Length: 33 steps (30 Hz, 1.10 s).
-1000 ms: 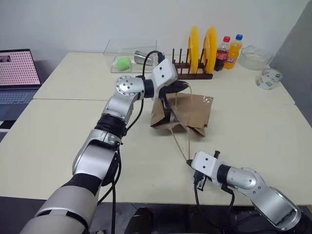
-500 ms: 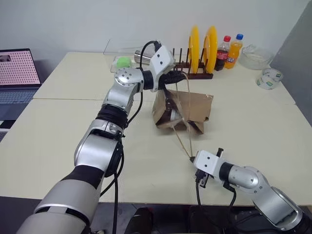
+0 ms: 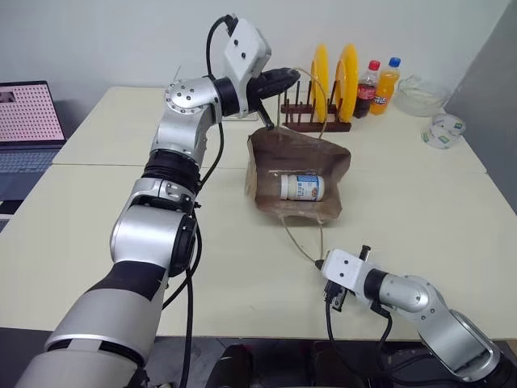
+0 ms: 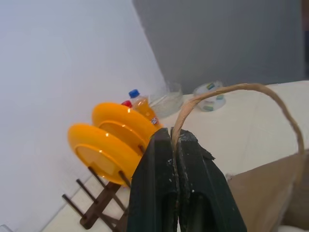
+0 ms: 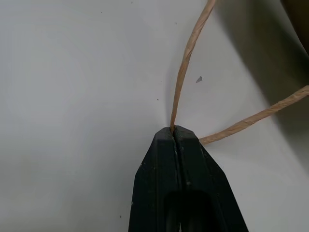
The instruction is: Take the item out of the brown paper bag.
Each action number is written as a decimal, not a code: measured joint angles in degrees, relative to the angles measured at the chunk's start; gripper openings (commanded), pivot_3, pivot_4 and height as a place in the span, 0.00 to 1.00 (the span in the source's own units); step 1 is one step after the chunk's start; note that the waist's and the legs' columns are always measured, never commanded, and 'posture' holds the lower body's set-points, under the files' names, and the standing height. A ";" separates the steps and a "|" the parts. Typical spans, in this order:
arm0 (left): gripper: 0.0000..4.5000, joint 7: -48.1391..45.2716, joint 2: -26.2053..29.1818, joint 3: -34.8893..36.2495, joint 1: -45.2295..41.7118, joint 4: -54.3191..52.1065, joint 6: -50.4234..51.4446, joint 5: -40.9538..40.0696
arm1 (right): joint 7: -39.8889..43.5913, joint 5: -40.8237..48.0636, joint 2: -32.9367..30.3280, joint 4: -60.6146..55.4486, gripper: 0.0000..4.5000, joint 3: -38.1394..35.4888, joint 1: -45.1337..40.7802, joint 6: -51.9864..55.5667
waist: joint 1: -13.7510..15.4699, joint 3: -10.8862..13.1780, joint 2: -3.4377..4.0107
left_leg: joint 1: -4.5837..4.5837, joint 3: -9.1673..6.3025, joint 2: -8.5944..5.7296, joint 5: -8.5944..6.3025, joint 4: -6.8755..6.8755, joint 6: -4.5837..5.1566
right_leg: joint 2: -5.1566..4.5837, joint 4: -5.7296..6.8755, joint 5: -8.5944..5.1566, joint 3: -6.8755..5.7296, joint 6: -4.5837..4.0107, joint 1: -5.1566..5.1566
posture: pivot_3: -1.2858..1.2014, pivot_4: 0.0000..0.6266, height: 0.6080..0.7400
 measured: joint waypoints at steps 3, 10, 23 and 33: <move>0.00 -7.45 0.66 -0.20 3.77 -5.81 3.26 -2.61 | -0.18 1.53 2.81 -0.29 0.13 -2.35 0.72 1.54 | -0.27 0.00 0.00 | -0.01 0.00 0.02 0.03 0.00 -0.05 | 0.01 0.05 0.00 0.01 -0.01 -0.03 | 0.52 0.24 1.00; 0.00 -14.21 2.03 -0.99 9.50 -17.34 11.94 -6.09 | -0.21 4.66 4.84 -4.93 0.64 -7.27 1.27 9.16 | -0.47 0.01 0.01 | -0.08 -0.06 0.01 0.03 0.02 -0.05 | 0.01 0.07 0.01 0.00 -0.01 -0.09 | 0.52 0.24 1.00; 0.00 -13.93 1.87 -1.32 9.87 -19.91 13.25 -6.32 | 6.44 25.01 5.87 -21.47 0.93 -24.96 -4.00 24.65 | -0.61 0.01 0.01 | -0.04 -0.02 0.02 -0.05 0.02 0.10 | 0.01 0.12 0.01 0.01 -0.02 -0.08 | 0.52 0.24 1.00; 0.00 -13.76 2.01 -1.21 8.30 -17.64 11.70 -6.30 | -5.18 17.62 8.01 -7.24 0.93 -11.12 -24.15 25.32 | -1.23 0.02 0.02 | -0.12 -0.01 0.01 0.03 -0.02 -0.05 | 0.00 0.16 0.00 0.02 -0.03 -0.25 | 0.52 0.24 1.00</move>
